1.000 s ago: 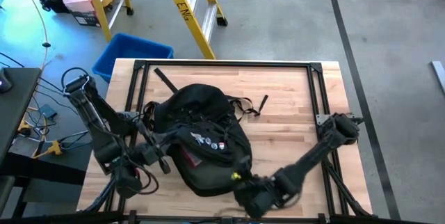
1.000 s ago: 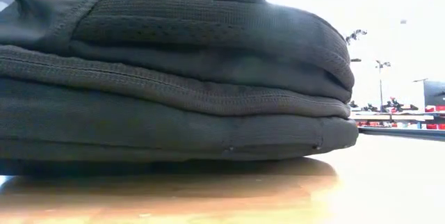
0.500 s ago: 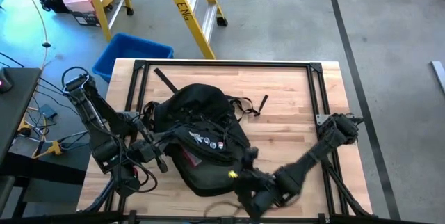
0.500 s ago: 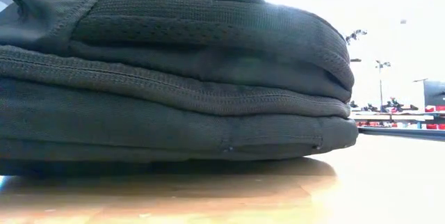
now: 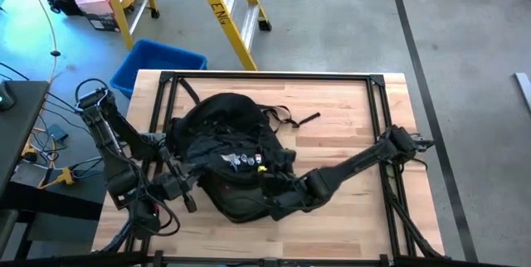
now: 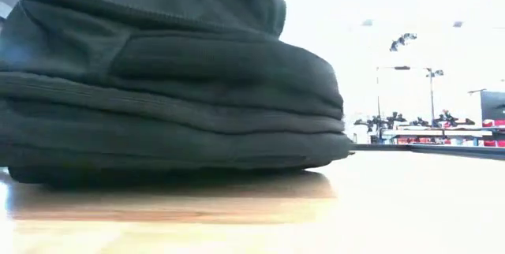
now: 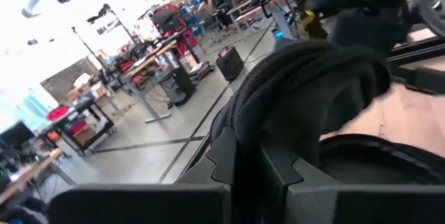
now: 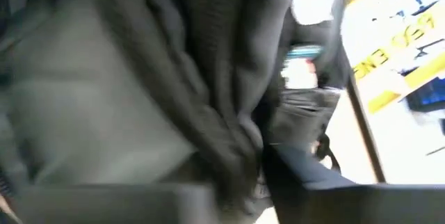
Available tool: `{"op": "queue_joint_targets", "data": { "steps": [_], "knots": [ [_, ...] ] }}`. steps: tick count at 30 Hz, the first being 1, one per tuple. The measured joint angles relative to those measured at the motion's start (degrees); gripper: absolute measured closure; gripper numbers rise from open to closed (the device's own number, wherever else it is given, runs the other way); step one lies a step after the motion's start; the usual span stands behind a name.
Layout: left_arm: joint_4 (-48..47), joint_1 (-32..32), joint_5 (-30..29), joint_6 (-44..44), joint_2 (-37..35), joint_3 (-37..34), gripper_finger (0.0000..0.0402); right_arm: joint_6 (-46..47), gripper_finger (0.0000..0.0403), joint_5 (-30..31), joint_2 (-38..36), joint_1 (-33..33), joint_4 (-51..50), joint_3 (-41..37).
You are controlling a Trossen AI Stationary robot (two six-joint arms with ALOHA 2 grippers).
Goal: Unpack backpack
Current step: Open the black backpack
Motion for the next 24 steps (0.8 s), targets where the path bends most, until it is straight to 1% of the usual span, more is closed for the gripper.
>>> {"op": "queue_joint_targets", "data": {
  "steps": [1,3,6,8,11,14,17,19,21,24],
  "knots": [
    [1.7,-0.2,-0.1,2.6,-0.1,0.0,0.0394,-0.1,0.0384,0.8,-0.1,0.7,-1.1,1.2],
    [3.4,-0.4,-0.7,6.7,-0.3,0.0,0.0394,0.9,0.0391,2.0,-0.2,2.6,-3.1,4.3],
    [2.6,-0.2,-0.7,8.4,-0.8,0.0,0.0394,1.8,0.0398,4.6,-0.2,6.0,-6.5,9.4],
    [0.8,0.2,-0.9,8.6,-1.1,0.1,0.0394,2.5,0.0399,6.6,-0.2,8.6,-6.6,12.0],
    [-5.3,0.8,-0.5,9.4,-1.5,0.1,0.0394,3.5,0.04,8.0,-0.2,12.1,-6.1,15.8],
    [-9.9,2.3,0.0,6.0,-2.9,0.1,0.0394,3.2,0.0401,8.8,-0.1,13.6,-2.4,17.5],
    [-10.4,3.7,1.2,4.8,-4.4,0.1,0.0394,0.5,0.0401,6.7,0.1,13.1,1.4,17.2],
    [-10.0,4.2,1.2,5.5,-5.1,0.1,0.0394,-2.3,0.0402,5.8,0.3,11.6,1.4,17.3],
    [-9.2,4.4,0.1,6.7,-5.2,0.1,0.0394,-5.1,0.0402,5.3,0.2,9.2,1.4,17.5],
    [-9.1,4.5,-0.9,7.3,-5.3,0.0,0.0394,-9.9,0.0402,5.0,-0.5,3.8,1.2,17.5]
  ]
}}
